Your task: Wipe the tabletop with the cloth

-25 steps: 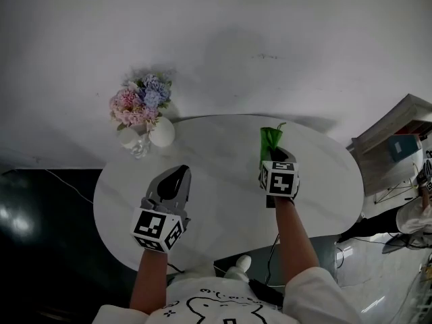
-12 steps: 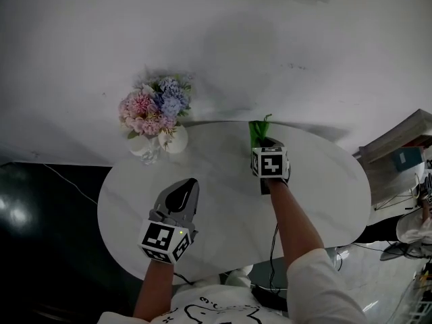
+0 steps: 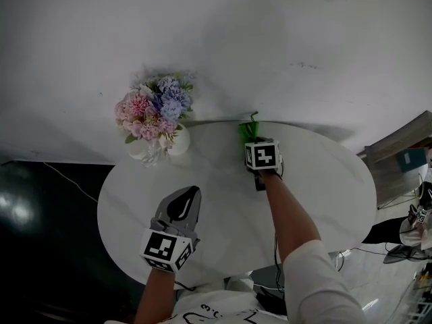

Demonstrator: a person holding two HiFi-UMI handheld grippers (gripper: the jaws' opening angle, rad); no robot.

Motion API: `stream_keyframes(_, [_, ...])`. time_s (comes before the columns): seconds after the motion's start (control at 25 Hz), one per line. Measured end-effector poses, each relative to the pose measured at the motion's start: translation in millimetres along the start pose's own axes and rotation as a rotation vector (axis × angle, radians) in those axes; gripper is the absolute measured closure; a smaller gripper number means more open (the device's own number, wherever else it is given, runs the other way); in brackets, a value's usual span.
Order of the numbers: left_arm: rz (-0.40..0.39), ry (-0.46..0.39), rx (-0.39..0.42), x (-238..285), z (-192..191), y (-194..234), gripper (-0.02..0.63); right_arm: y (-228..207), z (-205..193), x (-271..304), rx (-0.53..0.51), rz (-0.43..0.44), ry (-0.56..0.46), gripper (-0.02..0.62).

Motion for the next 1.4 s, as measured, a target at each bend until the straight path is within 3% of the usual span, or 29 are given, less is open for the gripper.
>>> stream_keyframes(0.36, [-0.018, 0.03, 0.033, 10, -4, -15, 0.586, -12, -10, 2, -0.068, -0.039, 0.007, 0.554])
stream_keyframes(0.64, [-0.021, 0.039, 0.042, 7, -6, -22, 0.586, -25, -21, -8, -0.006, -0.079, 0.051, 0.554])
stream_keyframes(1.4, [-0.097, 0.035, 0.051, 9, -11, -67, 0.586, -77, -78, -58, 0.13, -0.14, 0.057, 0.554])
Point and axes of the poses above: the fingertips, and each gripper's own axes: x forward along the fingers, y to its left, z out of its top, the point moved 7 cm from there along -x, backward along the fingers, and after that the axes turned 1 degree about -z, right-handed, at the moved point
